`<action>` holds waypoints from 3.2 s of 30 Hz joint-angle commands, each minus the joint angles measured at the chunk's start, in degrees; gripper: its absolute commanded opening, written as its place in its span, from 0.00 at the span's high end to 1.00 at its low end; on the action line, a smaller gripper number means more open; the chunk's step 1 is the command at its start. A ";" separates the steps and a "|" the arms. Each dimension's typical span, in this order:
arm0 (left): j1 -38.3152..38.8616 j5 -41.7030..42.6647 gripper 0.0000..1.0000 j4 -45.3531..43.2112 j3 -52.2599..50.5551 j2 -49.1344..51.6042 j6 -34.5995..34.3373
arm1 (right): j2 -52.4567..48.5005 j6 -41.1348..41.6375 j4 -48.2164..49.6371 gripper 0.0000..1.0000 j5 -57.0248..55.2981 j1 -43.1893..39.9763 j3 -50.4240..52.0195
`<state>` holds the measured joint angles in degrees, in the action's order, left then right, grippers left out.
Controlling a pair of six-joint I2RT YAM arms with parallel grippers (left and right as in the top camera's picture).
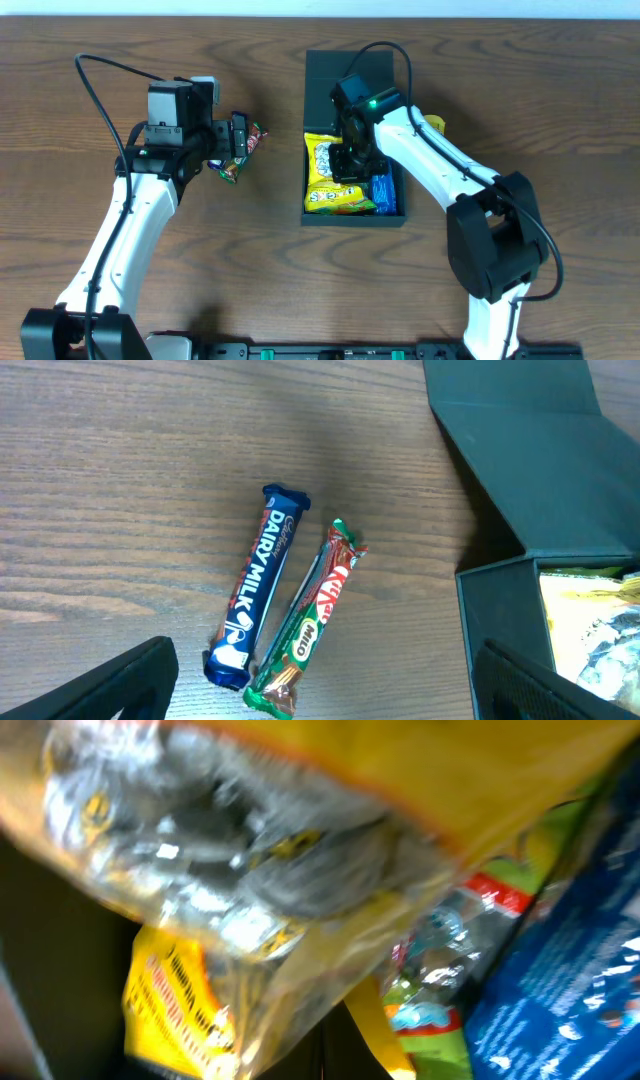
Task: Pack container
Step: 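Lift the Hacks bag with right gripper and lower it into box, then move right gripper to the yellow Mentos bottle and grasp it, then carry the Mentos bottle with right gripper and set it in box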
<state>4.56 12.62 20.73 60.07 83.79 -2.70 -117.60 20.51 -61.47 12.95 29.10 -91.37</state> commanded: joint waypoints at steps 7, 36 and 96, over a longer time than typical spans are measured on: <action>0.02 -0.68 0.05 0.02 1.49 -0.44 0.83 | 1.11 -2.99 -8.28 0.99 0.92 -1.03 -5.01; 5.38 0.92 0.07 -3.67 1.49 4.11 -0.79 | 1.36 -1.68 -0.55 0.34 -14.03 -25.55 -6.91; 5.38 -0.83 0.02 -4.09 1.49 4.11 -1.95 | -6.10 -2.08 -24.41 0.59 -3.28 -5.03 -19.63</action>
<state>9.87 12.82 16.69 60.10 87.99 -4.67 -124.75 17.50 -86.06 8.97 23.75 -111.53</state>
